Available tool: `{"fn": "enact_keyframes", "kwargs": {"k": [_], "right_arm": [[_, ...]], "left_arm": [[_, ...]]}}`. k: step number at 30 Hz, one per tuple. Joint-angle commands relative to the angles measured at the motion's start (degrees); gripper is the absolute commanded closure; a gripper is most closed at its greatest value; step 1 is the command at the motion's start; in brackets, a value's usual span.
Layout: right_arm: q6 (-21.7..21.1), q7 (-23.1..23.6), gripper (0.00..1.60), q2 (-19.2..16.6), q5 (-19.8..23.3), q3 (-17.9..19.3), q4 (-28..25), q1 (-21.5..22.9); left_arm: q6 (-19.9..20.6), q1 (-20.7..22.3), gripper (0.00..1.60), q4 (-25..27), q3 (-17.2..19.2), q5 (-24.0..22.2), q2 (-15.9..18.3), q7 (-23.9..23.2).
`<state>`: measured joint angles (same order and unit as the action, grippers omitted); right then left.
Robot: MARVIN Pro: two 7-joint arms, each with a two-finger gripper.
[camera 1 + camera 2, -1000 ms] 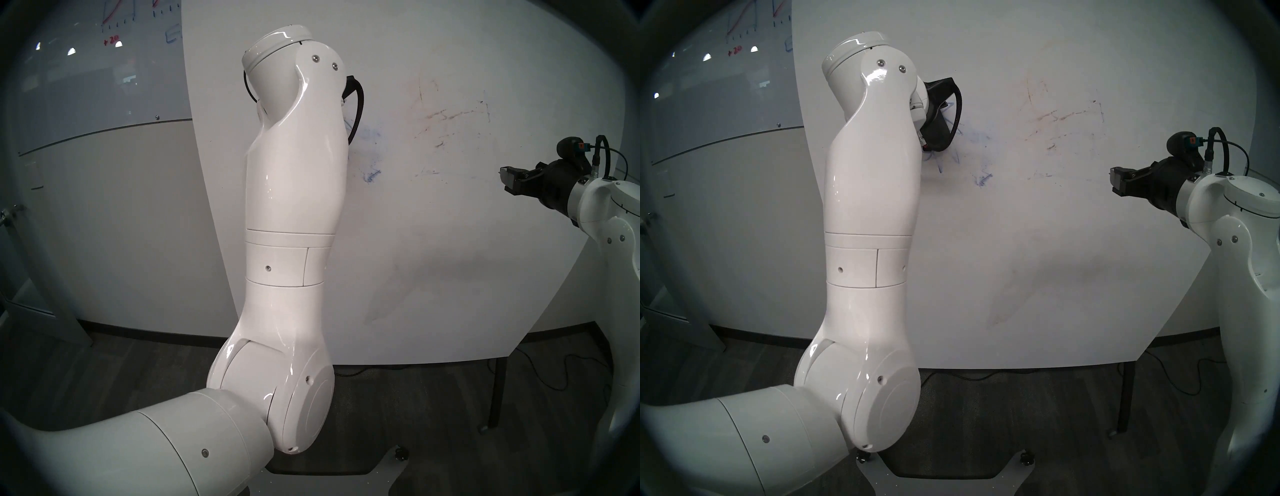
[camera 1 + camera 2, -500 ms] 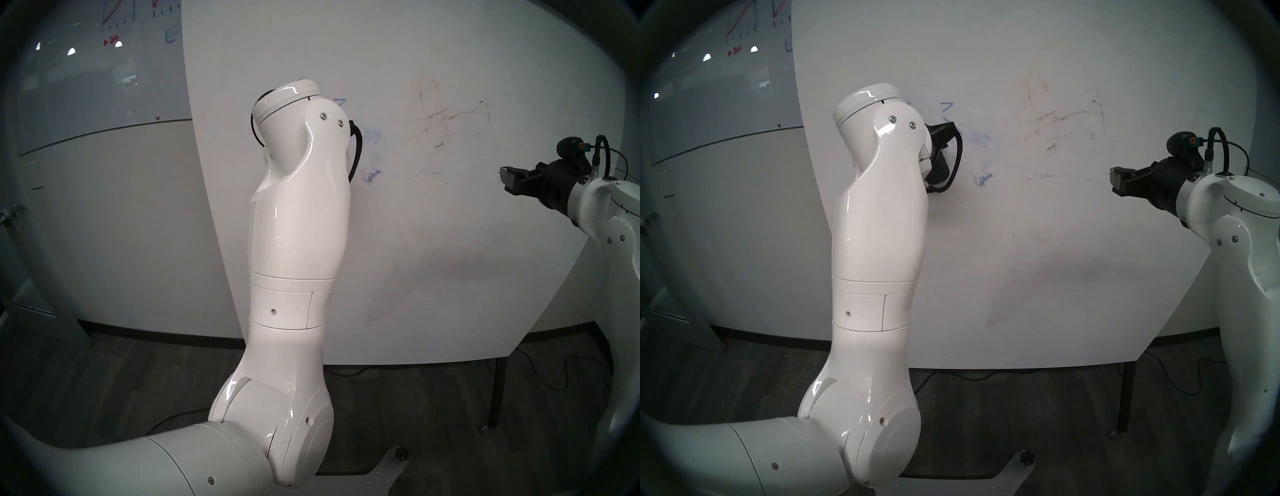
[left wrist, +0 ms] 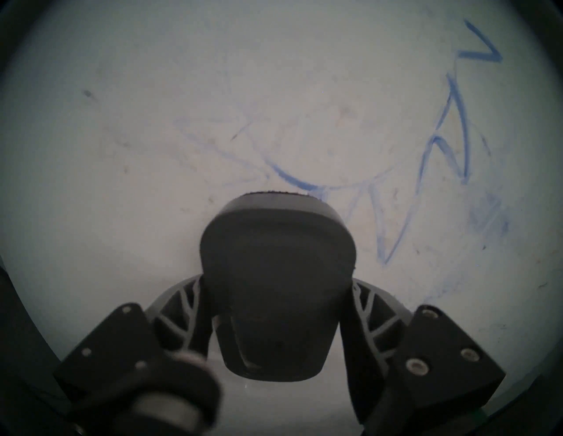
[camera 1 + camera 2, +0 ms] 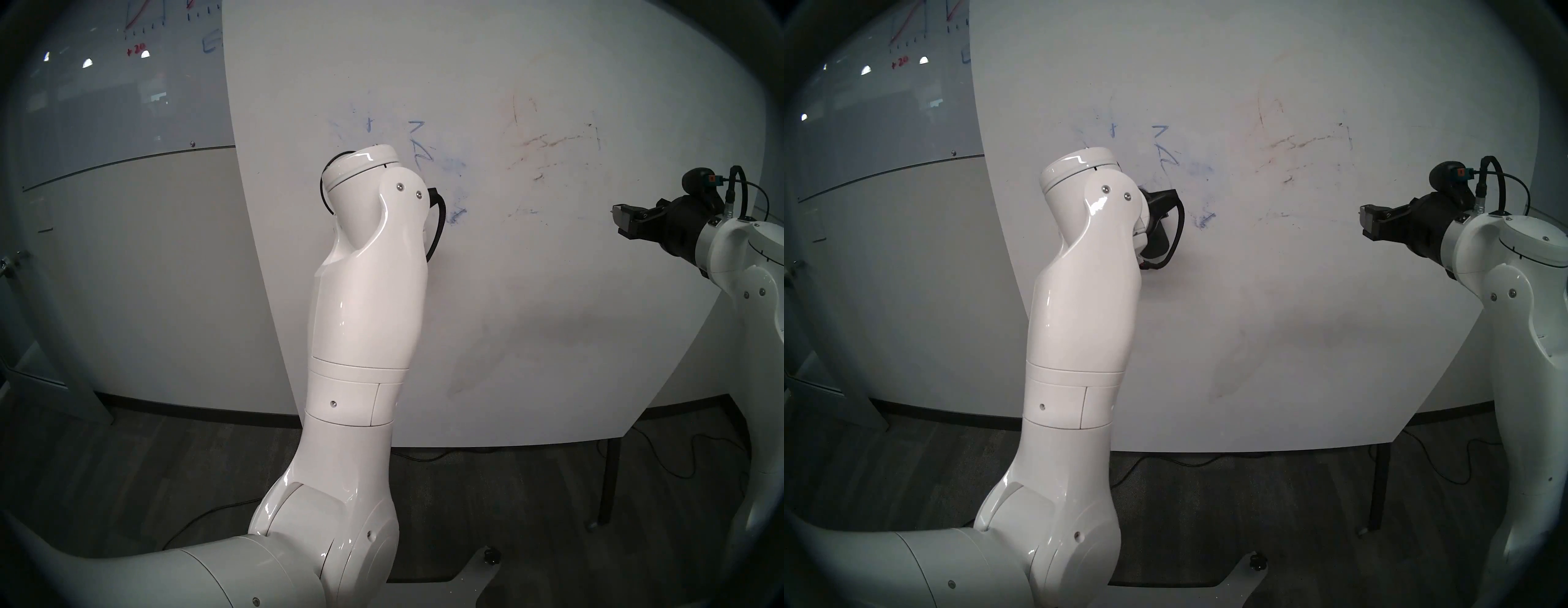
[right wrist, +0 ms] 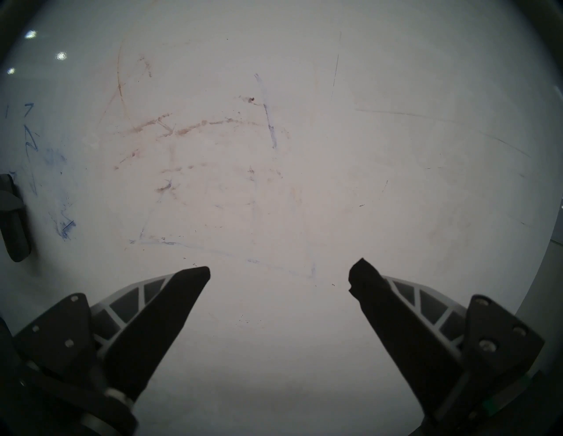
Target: Erase all marks on the whiteboard with the eraser
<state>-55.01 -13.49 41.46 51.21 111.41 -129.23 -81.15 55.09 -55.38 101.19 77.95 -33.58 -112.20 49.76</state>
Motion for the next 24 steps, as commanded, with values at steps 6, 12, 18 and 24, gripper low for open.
{"fn": "enact_keyframes", "kwargs": {"k": [6,12,18,24], "right_arm": [[0.4,0.1,0.0,-0.2,-0.1,0.1,-0.3,0.5],[0.3,0.0,0.0,-0.2,-0.1,0.2,-0.3,0.5],[0.3,0.0,0.0,-0.2,-0.1,0.2,-0.3,0.5],[0.3,0.0,0.0,-0.2,-0.1,0.2,-0.3,0.5]], "left_arm": [[-0.1,1.0,1.6,-0.6,1.2,1.4,-0.5,6.0],[-0.1,4.9,1.6,-1.0,3.4,2.3,-1.9,5.5],[-0.1,8.0,1.6,-1.7,4.2,3.5,-1.8,3.4],[-0.1,8.7,1.6,-1.6,3.5,4.6,-2.8,2.0]]}}
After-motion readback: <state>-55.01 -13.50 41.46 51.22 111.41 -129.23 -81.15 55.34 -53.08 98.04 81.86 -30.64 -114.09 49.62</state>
